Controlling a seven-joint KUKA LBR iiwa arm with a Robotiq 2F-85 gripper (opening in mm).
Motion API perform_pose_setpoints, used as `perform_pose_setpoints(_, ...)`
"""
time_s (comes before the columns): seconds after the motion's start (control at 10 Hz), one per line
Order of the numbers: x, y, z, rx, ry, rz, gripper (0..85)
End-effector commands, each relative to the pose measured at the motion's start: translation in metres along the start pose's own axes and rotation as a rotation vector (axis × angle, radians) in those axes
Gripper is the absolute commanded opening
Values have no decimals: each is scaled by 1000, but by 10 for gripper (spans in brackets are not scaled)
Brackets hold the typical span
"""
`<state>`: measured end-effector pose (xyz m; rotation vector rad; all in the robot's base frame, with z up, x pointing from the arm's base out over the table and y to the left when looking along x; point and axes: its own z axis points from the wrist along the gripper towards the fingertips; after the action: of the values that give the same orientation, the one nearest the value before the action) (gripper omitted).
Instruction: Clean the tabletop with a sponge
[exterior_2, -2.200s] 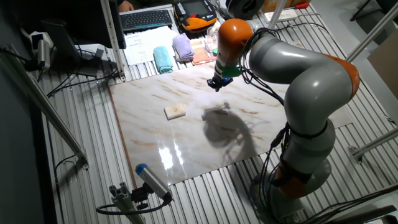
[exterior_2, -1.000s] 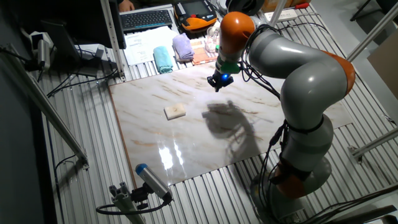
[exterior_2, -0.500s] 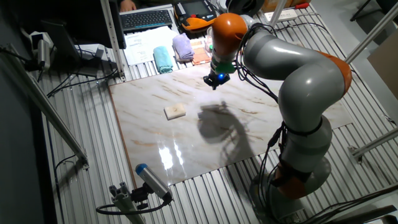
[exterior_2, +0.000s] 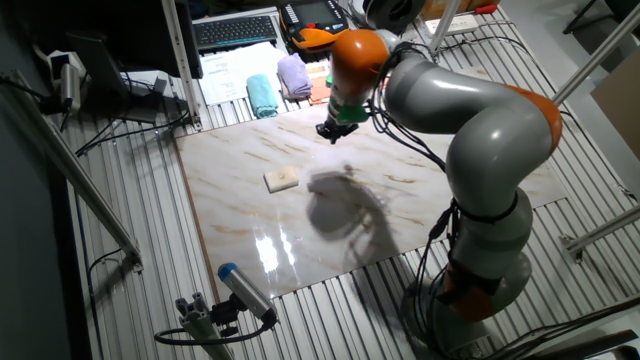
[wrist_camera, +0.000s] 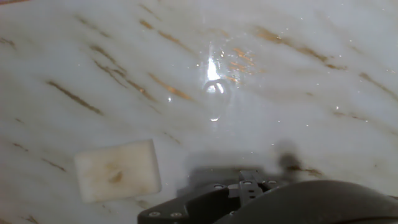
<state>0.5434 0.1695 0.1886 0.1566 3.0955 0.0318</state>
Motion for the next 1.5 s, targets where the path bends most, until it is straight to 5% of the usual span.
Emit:
perform_pose_setpoints(0.0, 1, 6, 5, 6, 0, 2, 0)
perform_pose_setpoints(0.5, 8, 33, 19, 13, -4, 27, 0)
perform_pose_setpoints(1.4, 21, 80, 46, -16, 12, 46, 0)
